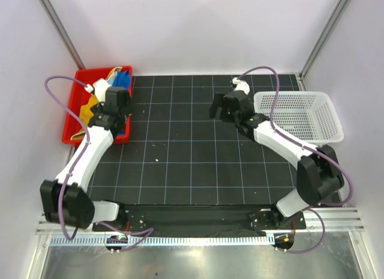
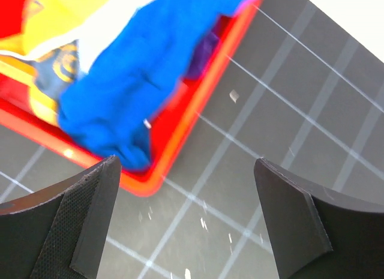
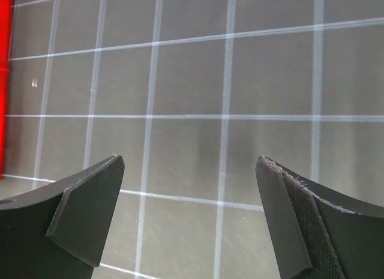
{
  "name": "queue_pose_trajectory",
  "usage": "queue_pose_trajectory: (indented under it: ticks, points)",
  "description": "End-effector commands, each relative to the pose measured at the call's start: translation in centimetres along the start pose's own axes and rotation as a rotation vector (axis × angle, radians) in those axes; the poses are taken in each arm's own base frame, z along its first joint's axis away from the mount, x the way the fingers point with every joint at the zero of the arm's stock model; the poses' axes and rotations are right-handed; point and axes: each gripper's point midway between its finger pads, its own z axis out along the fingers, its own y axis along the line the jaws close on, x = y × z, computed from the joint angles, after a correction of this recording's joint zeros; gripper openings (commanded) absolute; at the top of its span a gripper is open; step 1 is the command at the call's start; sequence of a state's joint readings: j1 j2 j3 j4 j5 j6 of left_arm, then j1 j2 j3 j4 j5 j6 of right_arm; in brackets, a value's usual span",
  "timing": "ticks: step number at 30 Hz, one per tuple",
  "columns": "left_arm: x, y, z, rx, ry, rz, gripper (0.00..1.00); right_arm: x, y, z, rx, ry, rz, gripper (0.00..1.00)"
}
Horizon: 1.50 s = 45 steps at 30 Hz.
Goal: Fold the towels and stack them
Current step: Grab crumpled towel
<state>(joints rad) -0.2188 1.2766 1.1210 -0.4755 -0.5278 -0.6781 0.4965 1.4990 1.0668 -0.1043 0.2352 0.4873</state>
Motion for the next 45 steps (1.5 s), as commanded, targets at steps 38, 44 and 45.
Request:
queue_pose_trajectory:
  ticks: [38, 44, 45]
  points:
    - [-8.0, 5.5, 25.0, -0.298, -0.099, -0.119, 0.49, -1.5, 9.9, 9.1, -0.232, -0.007, -0.080, 1.00]
    - [-7.2, 6.2, 25.8, -0.315, -0.079, -0.106, 0.48, -1.4, 9.9, 9.2, -0.231, -0.001, -0.082, 1.00]
    - [-7.0, 6.2, 26.0, -0.313, -0.073, -0.104, 0.48, -1.4, 9.9, 9.2, -0.231, -0.002, -0.083, 1.00]
